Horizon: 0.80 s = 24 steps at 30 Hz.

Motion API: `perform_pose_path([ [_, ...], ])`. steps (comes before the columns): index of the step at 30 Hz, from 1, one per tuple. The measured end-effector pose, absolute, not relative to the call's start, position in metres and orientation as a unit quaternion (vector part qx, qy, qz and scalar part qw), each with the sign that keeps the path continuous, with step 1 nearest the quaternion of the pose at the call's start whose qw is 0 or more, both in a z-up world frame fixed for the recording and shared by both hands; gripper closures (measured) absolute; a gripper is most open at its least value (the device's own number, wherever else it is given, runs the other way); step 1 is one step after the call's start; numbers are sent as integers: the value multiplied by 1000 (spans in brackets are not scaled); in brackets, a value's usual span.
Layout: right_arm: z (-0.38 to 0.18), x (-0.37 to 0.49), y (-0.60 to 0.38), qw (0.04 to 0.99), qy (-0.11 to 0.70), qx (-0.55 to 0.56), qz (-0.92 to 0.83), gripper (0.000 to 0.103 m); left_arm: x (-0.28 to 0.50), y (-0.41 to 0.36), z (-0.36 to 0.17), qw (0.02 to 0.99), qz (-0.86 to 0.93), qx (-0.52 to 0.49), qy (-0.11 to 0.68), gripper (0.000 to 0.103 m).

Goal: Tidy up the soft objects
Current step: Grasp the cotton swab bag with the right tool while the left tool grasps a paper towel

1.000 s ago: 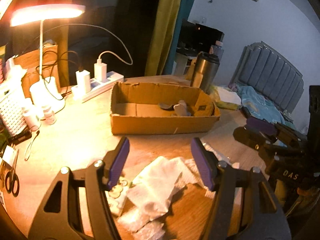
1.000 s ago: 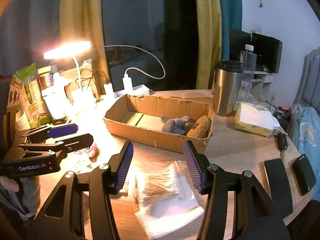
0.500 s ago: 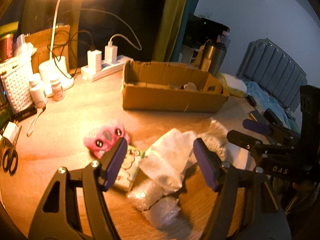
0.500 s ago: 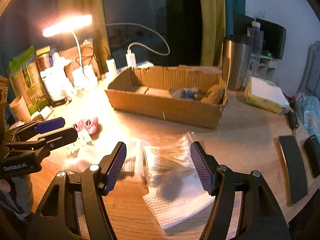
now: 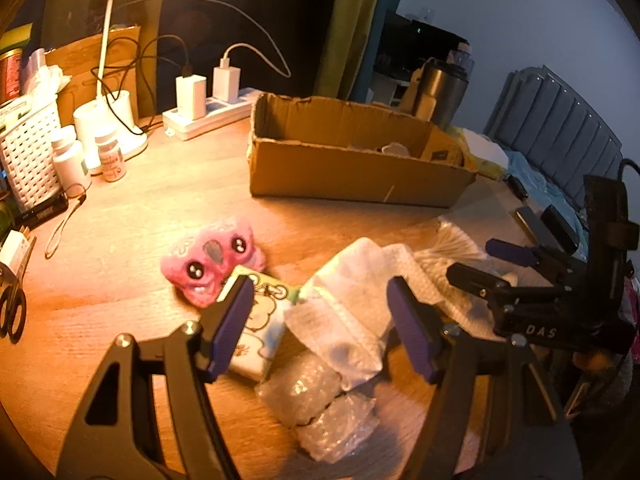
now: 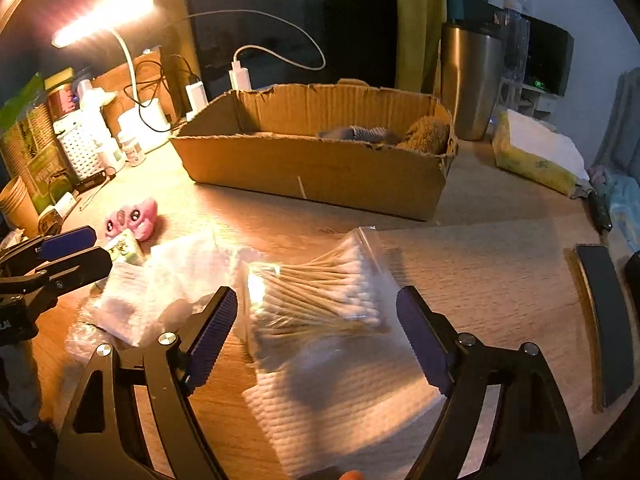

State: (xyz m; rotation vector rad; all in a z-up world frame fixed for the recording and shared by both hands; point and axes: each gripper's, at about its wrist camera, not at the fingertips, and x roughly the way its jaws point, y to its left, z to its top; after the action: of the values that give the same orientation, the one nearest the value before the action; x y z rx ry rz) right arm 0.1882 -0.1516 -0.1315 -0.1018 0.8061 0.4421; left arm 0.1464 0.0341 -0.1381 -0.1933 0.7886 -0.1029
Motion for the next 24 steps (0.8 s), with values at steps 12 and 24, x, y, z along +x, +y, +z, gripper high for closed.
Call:
perform_pose_path([
  [12, -149, 206, -146, 883, 407, -56, 226, 21, 158, 19, -140, 914, -49, -78, 396, 33],
  [24, -131, 202, -182, 898, 372, -17, 235, 27, 165, -19, -133, 914, -61, -48, 399, 33],
])
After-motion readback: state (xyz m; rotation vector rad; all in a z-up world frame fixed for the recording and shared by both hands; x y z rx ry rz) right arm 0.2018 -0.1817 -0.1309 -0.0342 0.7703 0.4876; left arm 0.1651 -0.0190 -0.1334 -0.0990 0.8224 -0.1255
